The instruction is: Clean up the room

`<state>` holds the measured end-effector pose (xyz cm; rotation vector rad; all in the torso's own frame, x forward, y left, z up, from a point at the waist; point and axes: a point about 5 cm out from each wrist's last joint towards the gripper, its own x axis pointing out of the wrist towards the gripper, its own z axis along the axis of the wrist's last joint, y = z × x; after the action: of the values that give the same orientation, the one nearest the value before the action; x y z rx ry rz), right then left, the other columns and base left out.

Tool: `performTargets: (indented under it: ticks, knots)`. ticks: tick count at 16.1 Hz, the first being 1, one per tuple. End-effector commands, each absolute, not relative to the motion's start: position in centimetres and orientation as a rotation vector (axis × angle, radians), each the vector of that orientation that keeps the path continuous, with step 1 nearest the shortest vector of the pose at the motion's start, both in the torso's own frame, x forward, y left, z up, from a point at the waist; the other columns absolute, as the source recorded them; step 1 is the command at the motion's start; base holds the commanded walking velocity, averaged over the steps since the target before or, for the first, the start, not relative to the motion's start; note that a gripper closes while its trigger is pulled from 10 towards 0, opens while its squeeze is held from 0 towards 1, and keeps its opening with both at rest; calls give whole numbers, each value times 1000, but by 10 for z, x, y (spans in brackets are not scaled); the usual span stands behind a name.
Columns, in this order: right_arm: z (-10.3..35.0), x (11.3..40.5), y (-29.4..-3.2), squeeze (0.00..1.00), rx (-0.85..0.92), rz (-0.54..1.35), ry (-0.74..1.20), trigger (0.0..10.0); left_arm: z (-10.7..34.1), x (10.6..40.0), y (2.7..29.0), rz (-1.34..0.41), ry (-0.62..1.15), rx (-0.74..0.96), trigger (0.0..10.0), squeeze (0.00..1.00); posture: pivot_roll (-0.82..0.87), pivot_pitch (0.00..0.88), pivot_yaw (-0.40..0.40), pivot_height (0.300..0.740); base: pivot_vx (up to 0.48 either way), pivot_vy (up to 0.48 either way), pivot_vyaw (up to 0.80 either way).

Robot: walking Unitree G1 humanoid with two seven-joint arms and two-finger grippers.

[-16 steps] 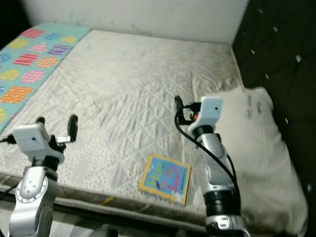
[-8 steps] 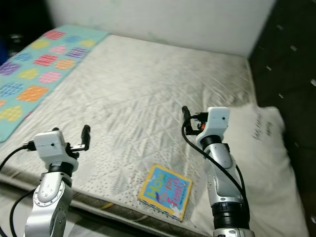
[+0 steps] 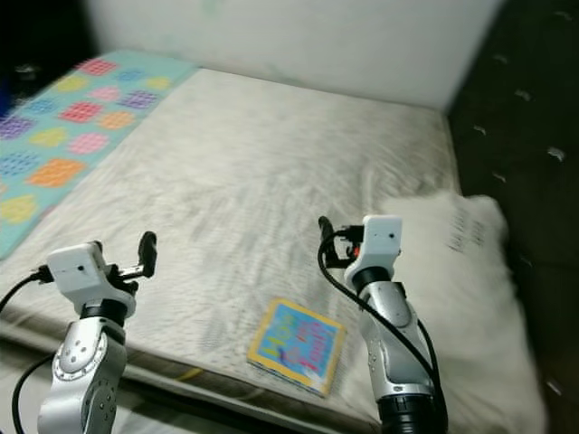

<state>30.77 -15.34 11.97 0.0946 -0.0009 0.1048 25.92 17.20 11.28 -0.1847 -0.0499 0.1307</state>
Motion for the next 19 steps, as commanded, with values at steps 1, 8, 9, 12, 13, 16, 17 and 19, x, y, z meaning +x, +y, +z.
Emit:
performTargets:
  ticks: [1, 8, 9, 12, 13, 16, 17, 19]
  knots:
    - [122, 307, -159, 0, 91, 78, -5, 10000, 116, 262, 168, 98, -51, -191, 10000, 0, 83, 122, -34, 740, 0, 0, -800]
    - [112, 300, -165, 0, 110, 11, 11, 10000, 119, 274, 163, 41, -36, -225, 10000, 0, 69, 134, 8, 740, 0, 0, -421]
    - [114, 301, -162, 0, 108, 28, 6, 10000, 118, 272, 164, 45, -34, -232, 10000, 0, 69, 134, 8, 740, 0, 0, 0]
    - [113, 300, -159, 0, 110, 53, 19, 10000, 118, 268, 167, 44, -30, -236, 10000, 0, 80, 158, -8, 740, 0, 0, 0]
    - [113, 300, -159, 0, 110, 53, 21, 10000, 119, 267, 167, 47, -28, -238, 10000, 0, 83, 164, -7, 740, 0, 0, -638]
    - [113, 299, -158, 0, 112, 54, 22, 10000, 120, 266, 170, 49, -25, -235, 10000, 0, 86, 173, -4, 740, 0, 259, -800]
    - [113, 298, -158, 0, 112, 55, 24, 10000, 120, 266, 170, 48, -24, -234, 10000, 0, 86, 173, -4, 740, 0, 300, -494]
    - [113, 298, -158, 0, 111, 58, 25, 10000, 121, 267, 171, 47, -26, -235, 10000, 0, 85, 174, -4, 740, 0, 304, -213]
